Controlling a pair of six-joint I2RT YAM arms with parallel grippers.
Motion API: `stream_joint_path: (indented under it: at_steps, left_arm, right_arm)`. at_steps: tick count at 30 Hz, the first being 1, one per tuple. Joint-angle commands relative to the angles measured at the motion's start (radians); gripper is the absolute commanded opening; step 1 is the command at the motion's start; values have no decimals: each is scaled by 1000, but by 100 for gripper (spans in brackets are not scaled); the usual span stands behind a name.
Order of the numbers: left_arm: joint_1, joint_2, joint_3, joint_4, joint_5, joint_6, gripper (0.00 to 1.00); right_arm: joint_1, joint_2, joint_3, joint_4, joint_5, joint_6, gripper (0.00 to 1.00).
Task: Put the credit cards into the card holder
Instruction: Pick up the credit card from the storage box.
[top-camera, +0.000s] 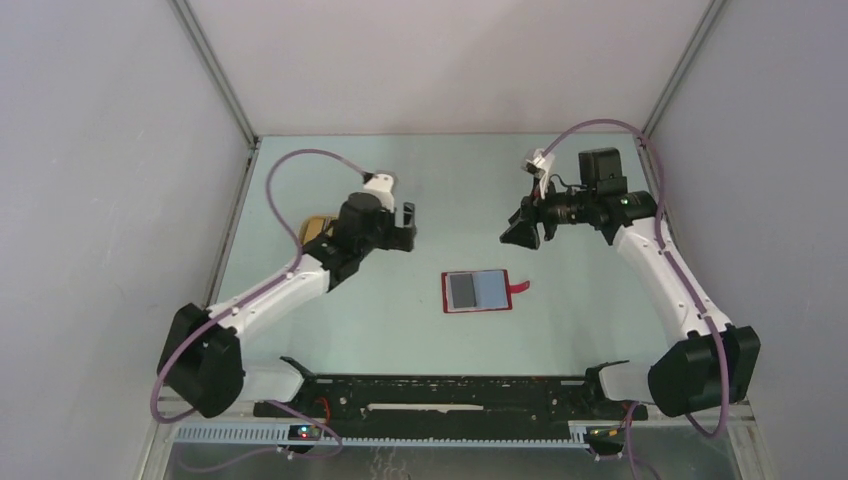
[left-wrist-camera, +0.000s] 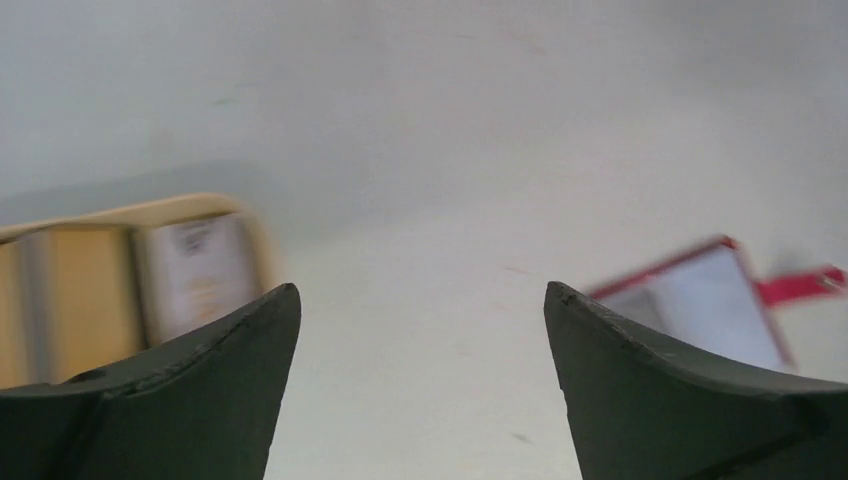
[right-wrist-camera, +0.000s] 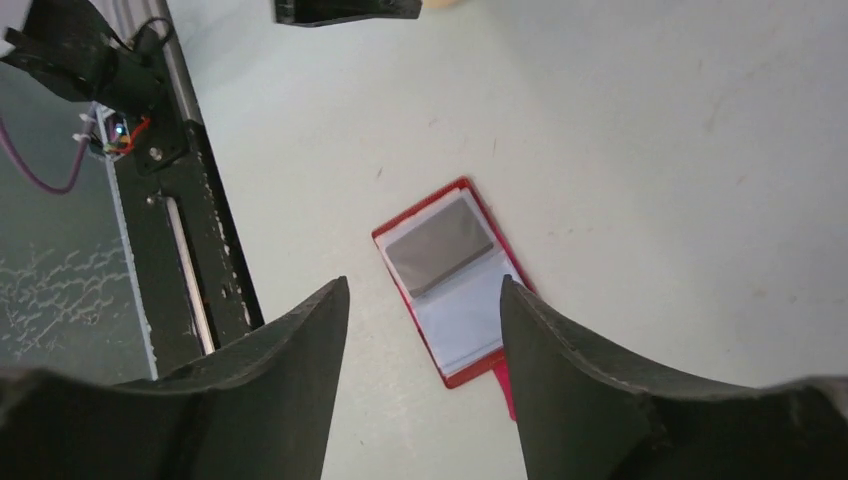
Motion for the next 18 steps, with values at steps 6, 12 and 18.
stream_joint_path:
  at_steps: [6, 12, 18]
  left_arm:
    - [213, 12, 73, -220, -361, 226, 100]
    - [298, 130, 117, -233, -376, 263, 92]
    - [384, 234, 164, -225, -294, 305, 77]
  right_arm:
    - [57, 105, 118, -125, -112, -113, 75]
    - [52, 152, 84, -120, -129, -115, 73]
    - [48, 183, 85, -131, -118, -131, 72]
